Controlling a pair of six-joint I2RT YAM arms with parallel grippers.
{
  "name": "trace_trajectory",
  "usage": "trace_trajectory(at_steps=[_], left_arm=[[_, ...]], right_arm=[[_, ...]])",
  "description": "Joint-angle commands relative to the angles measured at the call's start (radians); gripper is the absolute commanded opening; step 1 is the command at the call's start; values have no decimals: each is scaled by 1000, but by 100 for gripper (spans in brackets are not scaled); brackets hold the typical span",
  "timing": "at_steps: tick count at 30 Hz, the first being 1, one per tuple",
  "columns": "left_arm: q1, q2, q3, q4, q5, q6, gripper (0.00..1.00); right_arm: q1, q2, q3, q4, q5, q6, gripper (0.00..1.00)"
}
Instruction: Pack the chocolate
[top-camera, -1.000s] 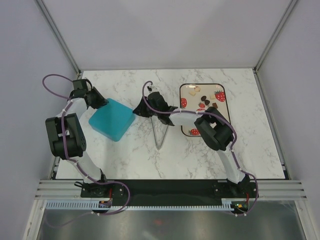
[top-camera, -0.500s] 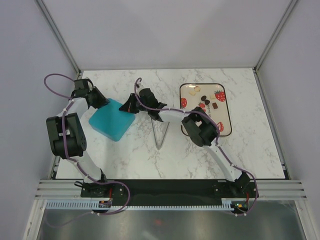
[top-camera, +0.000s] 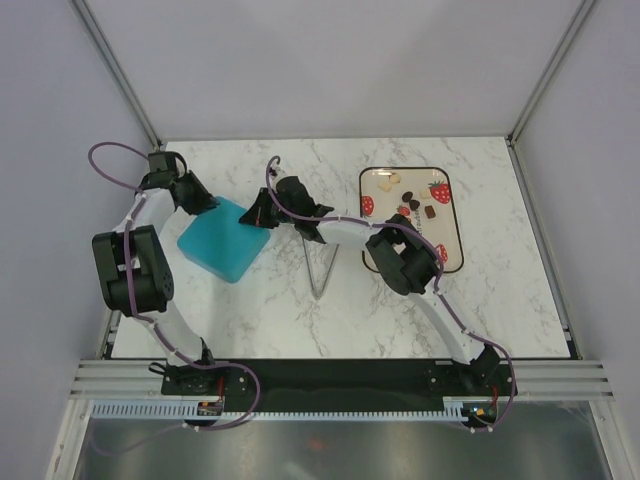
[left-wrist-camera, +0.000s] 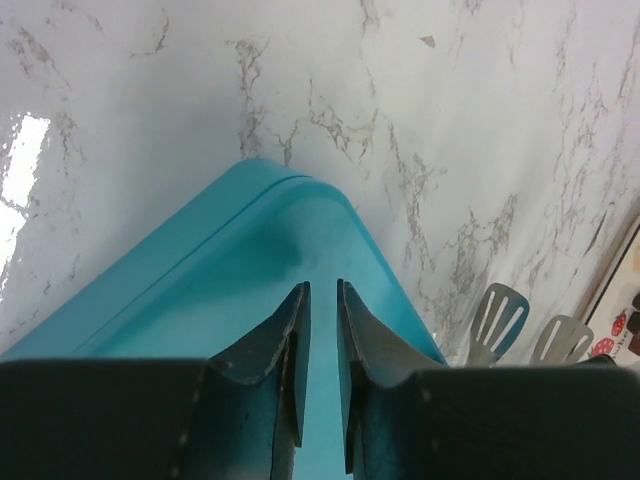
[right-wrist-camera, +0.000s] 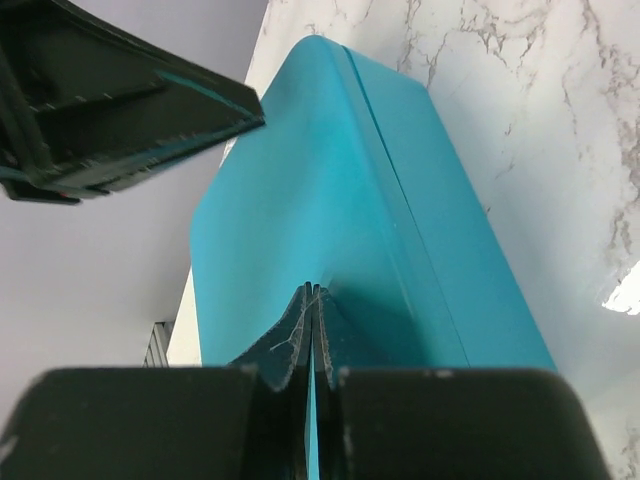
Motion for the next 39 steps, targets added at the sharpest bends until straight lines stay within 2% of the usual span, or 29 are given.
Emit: trace_trajectory(at_steps=[1, 4, 7, 13, 16, 20, 24, 28, 29, 30, 31, 32, 33, 34, 35, 36, 37, 39], left_arm=[[-22, -84, 107, -56, 15, -7, 23], [-26, -118, 106, -62, -42, -14, 20], [-29, -89, 78, -64, -83, -7, 15], [-58, 78, 29, -18, -135, 15, 9], [-61, 144, 59, -44, -154, 21, 5], [-72, 100, 73, -79, -219, 32, 6], [-81, -18, 93, -116, -195, 46, 8], [-104, -179, 92, -139, -116, 85, 19], [-111, -252, 92, -151, -73, 93, 22], [-127, -286, 78, -155, -53, 101, 25], [-133, -331, 66, -159, -4, 101, 30], [-153, -403, 37, -157, 25, 99, 32], [-164, -443, 24, -157, 26, 99, 33], [-177, -475, 11, -156, 97, 99, 41], [-208, -506, -5, -154, 122, 105, 44], [-234, -568, -34, -156, 151, 110, 47], [-246, -596, -51, -154, 193, 105, 53], [-282, -699, -106, -143, 207, 99, 58]], right_arm=[[4, -32, -48, -100, 28, -48, 2], [4, -43, -99, -65, 31, -39, 3], [2, -60, -137, -28, 34, -30, 2], [4, -89, -142, -31, 33, -62, 2], [2, -136, -129, -110, 53, -113, 2], [-2, -263, -184, -144, 53, -150, 2], [-1, -389, -246, -144, 63, -154, 4], [-1, -550, -318, -189, 106, -170, 9], [-1, -584, -371, -207, 122, -177, 13], [-1, -616, -401, -218, 138, -199, 25], [-1, -688, -433, -230, 166, -211, 30], [-1, -765, -541, -264, 192, -237, 41], [1, -765, -542, -264, 192, -248, 50], [-1, -846, -618, -266, 214, -262, 62], [2, -891, -658, -305, 224, -272, 87], [4, -937, -694, -324, 243, -278, 98], [5, -1031, -762, -363, 290, -294, 98], [11, -1124, -822, -407, 341, -302, 98]])
